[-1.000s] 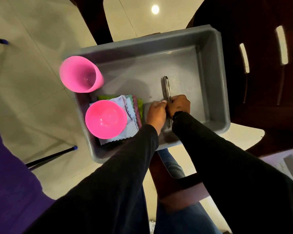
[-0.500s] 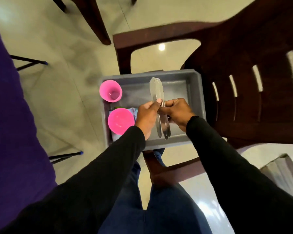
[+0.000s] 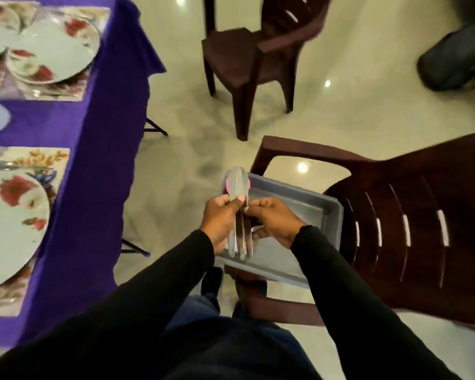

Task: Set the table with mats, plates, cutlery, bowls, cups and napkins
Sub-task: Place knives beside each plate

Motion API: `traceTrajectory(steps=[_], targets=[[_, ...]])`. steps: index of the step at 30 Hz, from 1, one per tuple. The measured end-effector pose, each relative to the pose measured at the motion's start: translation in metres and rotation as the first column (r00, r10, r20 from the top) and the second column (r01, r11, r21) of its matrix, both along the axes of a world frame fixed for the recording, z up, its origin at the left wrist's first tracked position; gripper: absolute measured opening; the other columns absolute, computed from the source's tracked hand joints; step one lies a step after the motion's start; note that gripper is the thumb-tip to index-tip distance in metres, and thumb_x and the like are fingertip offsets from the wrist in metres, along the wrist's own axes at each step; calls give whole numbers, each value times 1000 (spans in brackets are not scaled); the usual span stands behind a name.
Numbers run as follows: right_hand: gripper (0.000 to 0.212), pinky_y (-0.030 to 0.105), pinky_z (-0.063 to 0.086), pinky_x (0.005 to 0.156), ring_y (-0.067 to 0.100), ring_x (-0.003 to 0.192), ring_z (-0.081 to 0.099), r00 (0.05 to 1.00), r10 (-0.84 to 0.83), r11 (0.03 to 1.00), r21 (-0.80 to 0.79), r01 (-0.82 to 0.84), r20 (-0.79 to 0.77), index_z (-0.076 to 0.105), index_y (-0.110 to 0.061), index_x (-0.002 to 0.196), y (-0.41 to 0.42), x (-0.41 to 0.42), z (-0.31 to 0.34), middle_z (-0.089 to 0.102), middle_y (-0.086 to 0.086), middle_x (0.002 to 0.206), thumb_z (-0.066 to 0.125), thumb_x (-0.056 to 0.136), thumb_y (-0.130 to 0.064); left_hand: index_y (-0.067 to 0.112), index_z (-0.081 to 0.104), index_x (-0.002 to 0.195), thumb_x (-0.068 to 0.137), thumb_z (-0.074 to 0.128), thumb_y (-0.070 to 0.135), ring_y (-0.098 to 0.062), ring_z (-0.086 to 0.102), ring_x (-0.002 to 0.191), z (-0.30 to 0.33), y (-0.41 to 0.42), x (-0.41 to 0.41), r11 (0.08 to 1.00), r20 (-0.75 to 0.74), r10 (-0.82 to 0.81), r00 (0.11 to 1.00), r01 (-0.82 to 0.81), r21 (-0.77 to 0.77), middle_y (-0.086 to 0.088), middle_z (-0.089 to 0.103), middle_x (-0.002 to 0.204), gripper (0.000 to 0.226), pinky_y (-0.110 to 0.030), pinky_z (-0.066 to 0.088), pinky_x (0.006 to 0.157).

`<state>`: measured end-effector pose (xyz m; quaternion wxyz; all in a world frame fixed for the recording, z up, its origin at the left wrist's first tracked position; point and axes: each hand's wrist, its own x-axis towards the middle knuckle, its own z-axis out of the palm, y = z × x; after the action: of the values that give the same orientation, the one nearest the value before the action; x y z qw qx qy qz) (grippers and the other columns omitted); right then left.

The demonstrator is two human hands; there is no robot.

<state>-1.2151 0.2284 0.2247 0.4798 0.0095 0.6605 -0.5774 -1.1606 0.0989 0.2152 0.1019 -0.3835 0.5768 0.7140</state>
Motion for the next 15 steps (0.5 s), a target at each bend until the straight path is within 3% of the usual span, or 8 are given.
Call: traceTrajectory(steps=[2, 6, 9, 10, 13, 15], targets=[[25, 29, 58, 61, 19, 72, 71, 994, 106, 994, -9, -106, -8, 70, 6, 100, -19, 3, 9, 73, 14, 86, 55, 100, -14, 7, 73, 103, 102, 57, 17, -27, 75, 90, 9, -18, 16, 995, -7, 86, 996, -87, -44, -11, 78, 91, 19, -41, 60, 83], [32, 36, 61, 62, 29, 71, 69, 970, 223, 975, 5, -223, -102, 61, 17, 94, -67, 16, 17, 66, 36, 89, 59, 98, -15, 1, 70, 102, 103, 57, 17, -22, 73, 74, 24, -50, 43, 964, -21, 258, 966, -259, -64, -8, 74, 78, 21, -34, 59, 68], [31, 28, 54, 49, 18, 52, 62, 948, 253, 967, 46, -249, -195, 58, 4, 72, -107, 34, 26, 60, 17, 62, 60, 98, -13, -2, 68, 99, 102, 57, 15, -20, 71, 65, 34, -77, 62, 922, -25, 382, 924, -383, -55, -12, 71, 76, 21, -27, 56, 55], [33, 29, 54, 49, 19, 51, 61, 935, 265, 964, 68, -256, -237, 58, 2, 68, -122, 39, 26, 59, 13, 58, 61, 96, -14, -2, 68, 99, 103, 57, 15, -20, 72, 66, 36, -88, 69, 907, -26, 416, 909, -417, -54, -13, 71, 77, 21, -28, 57, 56], [38, 47, 60, 54, 27, 55, 61, 871, 337, 941, 141, -307, -358, 58, 7, 70, -165, 54, 32, 61, 26, 66, 63, 89, -26, -1, 69, 95, 102, 59, 17, -24, 73, 71, 39, -123, 89, 869, -41, 487, 872, -489, -77, -15, 72, 81, 22, -37, 60, 67], [39, 38, 56, 49, 18, 49, 53, 833, 360, 932, 199, -303, -420, 55, 1, 63, -194, 63, 34, 57, 21, 59, 63, 89, -27, 0, 70, 89, 101, 59, 19, -28, 73, 73, 42, -148, 100, 850, -39, 516, 856, -517, -105, -16, 73, 79, 24, -45, 62, 72]])
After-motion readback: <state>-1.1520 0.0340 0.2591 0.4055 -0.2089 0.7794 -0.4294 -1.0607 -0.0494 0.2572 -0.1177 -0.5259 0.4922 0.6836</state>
